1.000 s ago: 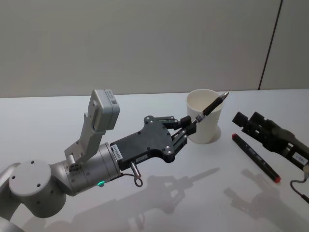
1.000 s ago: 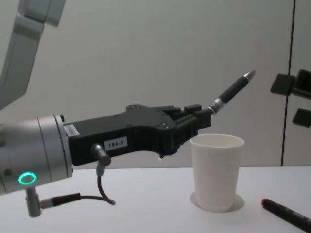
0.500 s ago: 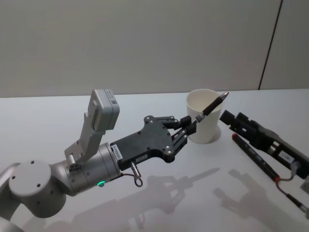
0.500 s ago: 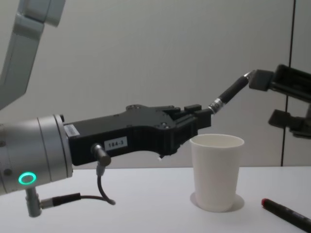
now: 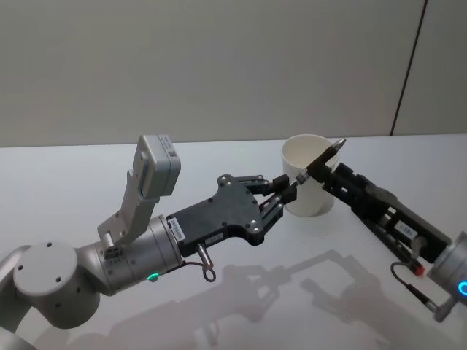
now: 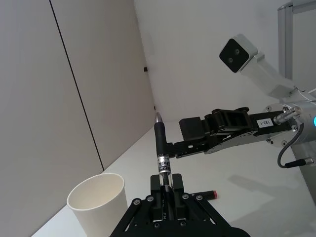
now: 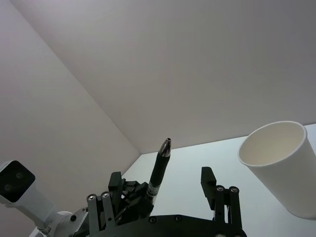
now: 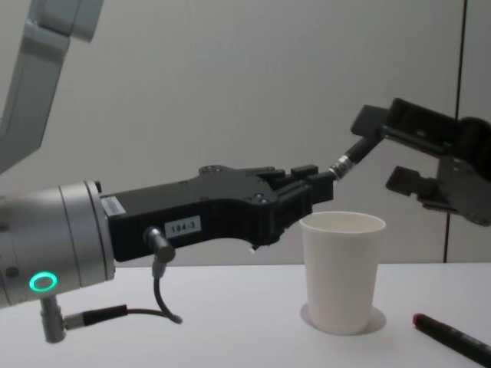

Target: Place the pen into the pen holder.

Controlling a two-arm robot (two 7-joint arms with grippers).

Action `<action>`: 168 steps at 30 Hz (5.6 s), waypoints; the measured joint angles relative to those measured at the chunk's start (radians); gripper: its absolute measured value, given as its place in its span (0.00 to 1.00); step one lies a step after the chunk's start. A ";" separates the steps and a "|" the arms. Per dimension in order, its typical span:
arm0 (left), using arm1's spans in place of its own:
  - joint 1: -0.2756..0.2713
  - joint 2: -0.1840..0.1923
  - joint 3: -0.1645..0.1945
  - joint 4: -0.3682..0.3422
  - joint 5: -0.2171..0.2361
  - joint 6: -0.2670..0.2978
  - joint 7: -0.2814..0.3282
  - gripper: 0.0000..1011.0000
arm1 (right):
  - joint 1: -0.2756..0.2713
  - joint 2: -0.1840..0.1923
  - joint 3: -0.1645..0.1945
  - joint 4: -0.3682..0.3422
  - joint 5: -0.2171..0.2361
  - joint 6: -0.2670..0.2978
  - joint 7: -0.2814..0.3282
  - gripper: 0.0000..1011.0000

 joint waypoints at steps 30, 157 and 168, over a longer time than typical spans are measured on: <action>0.000 0.000 0.000 0.000 0.000 0.000 0.000 0.14 | 0.086 -0.091 -0.072 0.081 -0.079 -0.027 -0.029 0.99; 0.000 0.000 0.000 0.000 0.000 0.000 0.000 0.99 | 0.280 -0.136 -0.082 0.253 -0.722 -0.391 -0.111 0.14; 0.000 0.000 0.000 0.000 0.000 0.000 0.000 0.99 | 0.309 -0.160 -0.100 0.314 -0.837 -0.383 -0.123 0.14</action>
